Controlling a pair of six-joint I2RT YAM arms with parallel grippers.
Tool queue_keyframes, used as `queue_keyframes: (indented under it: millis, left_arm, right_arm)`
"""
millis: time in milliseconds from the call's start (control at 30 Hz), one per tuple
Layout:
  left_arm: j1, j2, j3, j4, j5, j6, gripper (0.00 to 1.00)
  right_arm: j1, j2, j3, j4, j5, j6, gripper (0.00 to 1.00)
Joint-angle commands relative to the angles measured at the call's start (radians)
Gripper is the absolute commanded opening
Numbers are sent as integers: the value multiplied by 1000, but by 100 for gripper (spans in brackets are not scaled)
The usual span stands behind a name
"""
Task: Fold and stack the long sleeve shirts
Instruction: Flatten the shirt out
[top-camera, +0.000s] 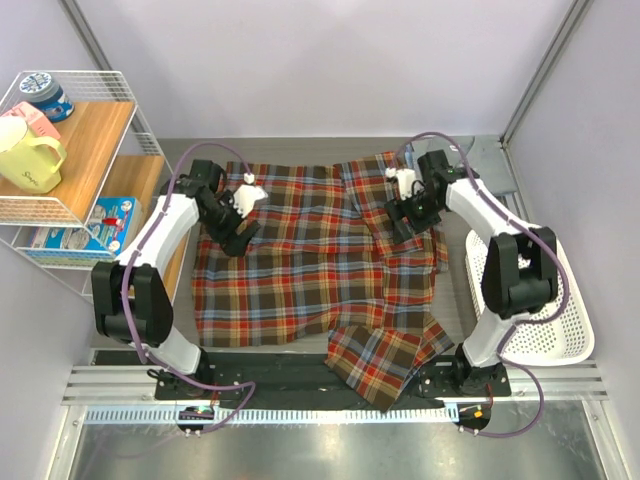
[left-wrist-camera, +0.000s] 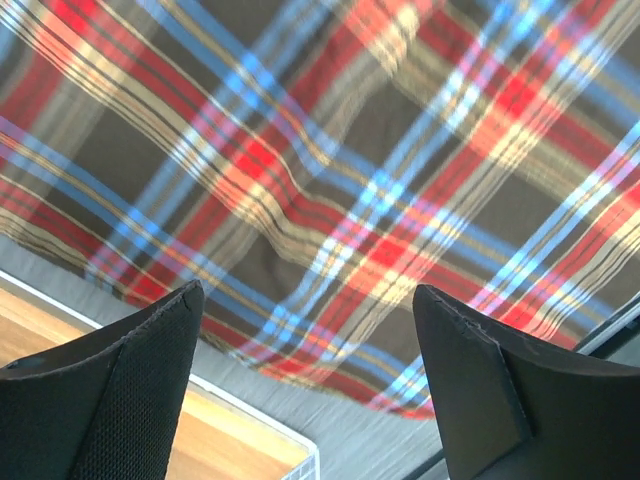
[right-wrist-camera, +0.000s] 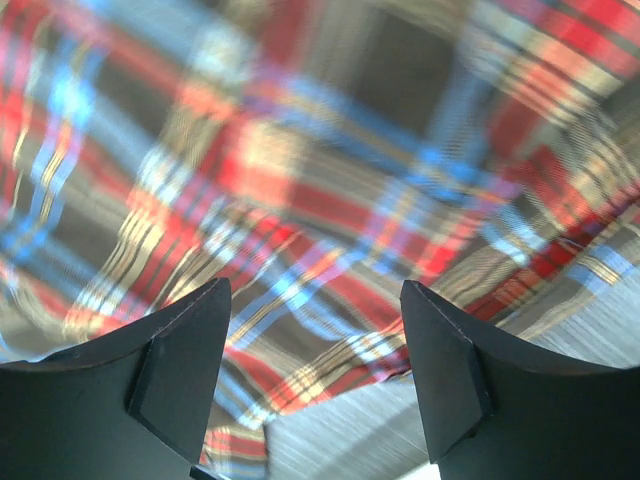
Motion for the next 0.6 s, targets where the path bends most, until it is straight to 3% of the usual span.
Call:
queue_keyframes:
  millis: [0,567]
  left_arm:
    - [11,30,64,40,77,-101,86]
    - [46,99,154,71,49,-155,85]
  right_arm:
    - [-84,61,71,29,-56,179,74]
    - [-144,233,91,77,-129,239,61]
